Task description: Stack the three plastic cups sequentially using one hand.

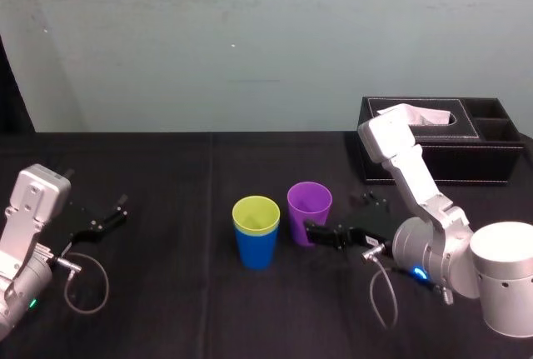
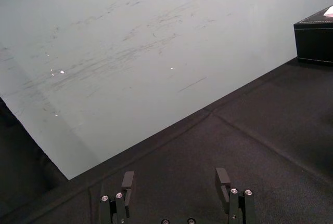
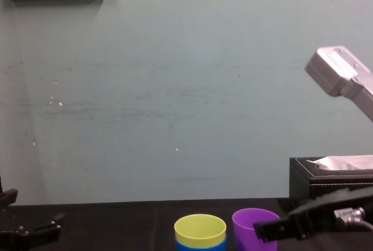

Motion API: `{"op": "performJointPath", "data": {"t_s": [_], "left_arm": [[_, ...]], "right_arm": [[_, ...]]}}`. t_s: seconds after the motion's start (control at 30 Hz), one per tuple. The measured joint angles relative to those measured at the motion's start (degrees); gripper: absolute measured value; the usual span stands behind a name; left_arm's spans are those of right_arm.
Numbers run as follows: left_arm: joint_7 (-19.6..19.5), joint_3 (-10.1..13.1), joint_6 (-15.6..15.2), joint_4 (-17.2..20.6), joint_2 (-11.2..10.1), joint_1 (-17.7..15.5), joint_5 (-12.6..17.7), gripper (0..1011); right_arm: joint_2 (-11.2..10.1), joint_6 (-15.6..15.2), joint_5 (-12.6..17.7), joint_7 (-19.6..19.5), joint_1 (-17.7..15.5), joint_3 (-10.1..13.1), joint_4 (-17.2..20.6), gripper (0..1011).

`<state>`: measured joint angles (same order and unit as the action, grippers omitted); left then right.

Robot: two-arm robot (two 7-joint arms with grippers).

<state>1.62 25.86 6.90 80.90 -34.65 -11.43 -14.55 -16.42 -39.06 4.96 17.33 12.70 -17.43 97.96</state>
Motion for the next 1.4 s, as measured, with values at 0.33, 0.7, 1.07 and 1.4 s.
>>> {"op": "performJointPath", "data": {"t_s": [0.33,0.7,1.07,1.4], "left_arm": [[0.0,0.0,0.0,0.0,0.0,0.0,0.0,1000],[0.0,0.0,0.0,0.0,0.0,0.0,0.0,1000],[0.0,0.0,0.0,0.0,0.0,0.0,0.0,1000],[0.0,0.0,0.0,0.0,0.0,0.0,0.0,1000]], "right_arm": [[1.3,-0.8,-1.5,0.0,-0.5,0.3,-2.9,1003],[4.5,1.7,-3.0,-0.2,1.0,0.4,-8.1,1003],[6.3,3.1,-3.7,-0.1,2.7,0.5,-11.9,1003],[7.9,4.3,-4.6,-0.2,4.3,0.1,-14.8,1003]]}}
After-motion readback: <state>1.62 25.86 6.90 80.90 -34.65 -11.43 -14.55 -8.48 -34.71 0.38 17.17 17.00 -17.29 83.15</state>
